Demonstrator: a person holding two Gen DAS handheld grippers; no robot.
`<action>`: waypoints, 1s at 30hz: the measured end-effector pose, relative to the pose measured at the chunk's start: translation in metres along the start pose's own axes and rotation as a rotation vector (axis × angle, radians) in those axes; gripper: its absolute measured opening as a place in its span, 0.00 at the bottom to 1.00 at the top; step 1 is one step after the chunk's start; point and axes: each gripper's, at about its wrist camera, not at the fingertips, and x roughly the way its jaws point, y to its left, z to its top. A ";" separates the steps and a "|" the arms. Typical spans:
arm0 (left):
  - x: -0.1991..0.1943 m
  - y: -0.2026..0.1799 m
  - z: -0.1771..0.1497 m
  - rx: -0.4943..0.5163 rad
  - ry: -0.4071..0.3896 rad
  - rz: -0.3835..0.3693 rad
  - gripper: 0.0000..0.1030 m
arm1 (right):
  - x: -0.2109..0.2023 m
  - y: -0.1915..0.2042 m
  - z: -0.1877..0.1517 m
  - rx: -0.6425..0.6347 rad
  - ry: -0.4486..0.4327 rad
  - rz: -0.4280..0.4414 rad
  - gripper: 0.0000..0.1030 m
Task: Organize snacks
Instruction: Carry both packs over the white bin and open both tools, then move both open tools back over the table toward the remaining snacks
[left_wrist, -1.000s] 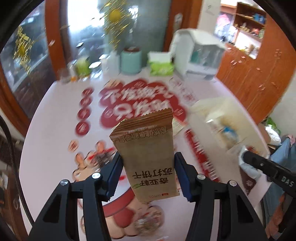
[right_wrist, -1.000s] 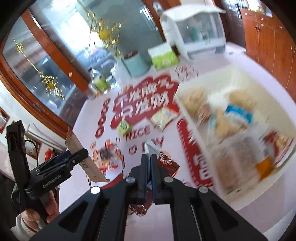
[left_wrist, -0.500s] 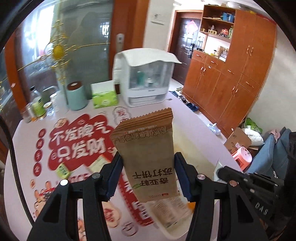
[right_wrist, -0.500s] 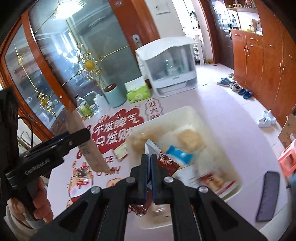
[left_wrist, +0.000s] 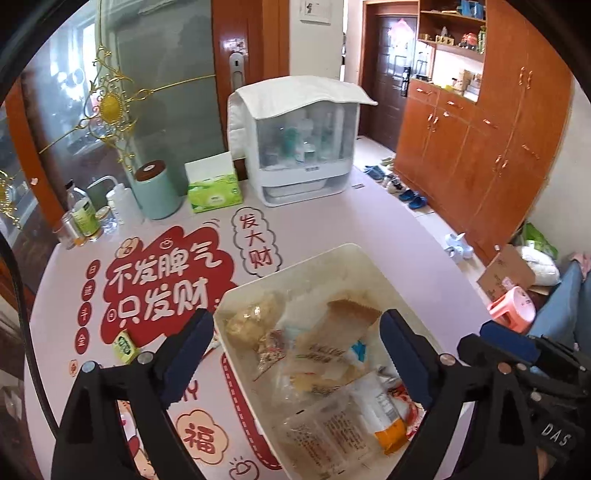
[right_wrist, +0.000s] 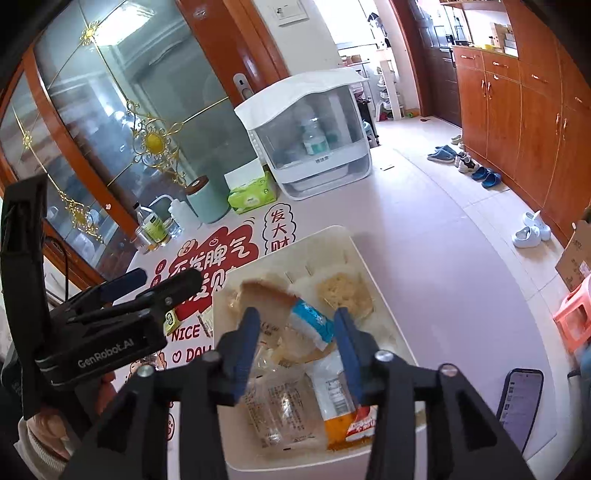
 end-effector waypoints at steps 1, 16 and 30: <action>0.001 0.002 -0.001 -0.002 0.002 0.008 0.88 | 0.002 -0.001 0.000 -0.002 0.007 0.002 0.42; 0.002 0.047 -0.029 -0.118 0.052 0.105 0.88 | 0.028 0.018 -0.005 -0.104 0.074 0.027 0.42; -0.032 0.094 -0.060 -0.167 0.065 0.205 0.88 | 0.035 0.045 -0.025 -0.174 0.109 0.041 0.42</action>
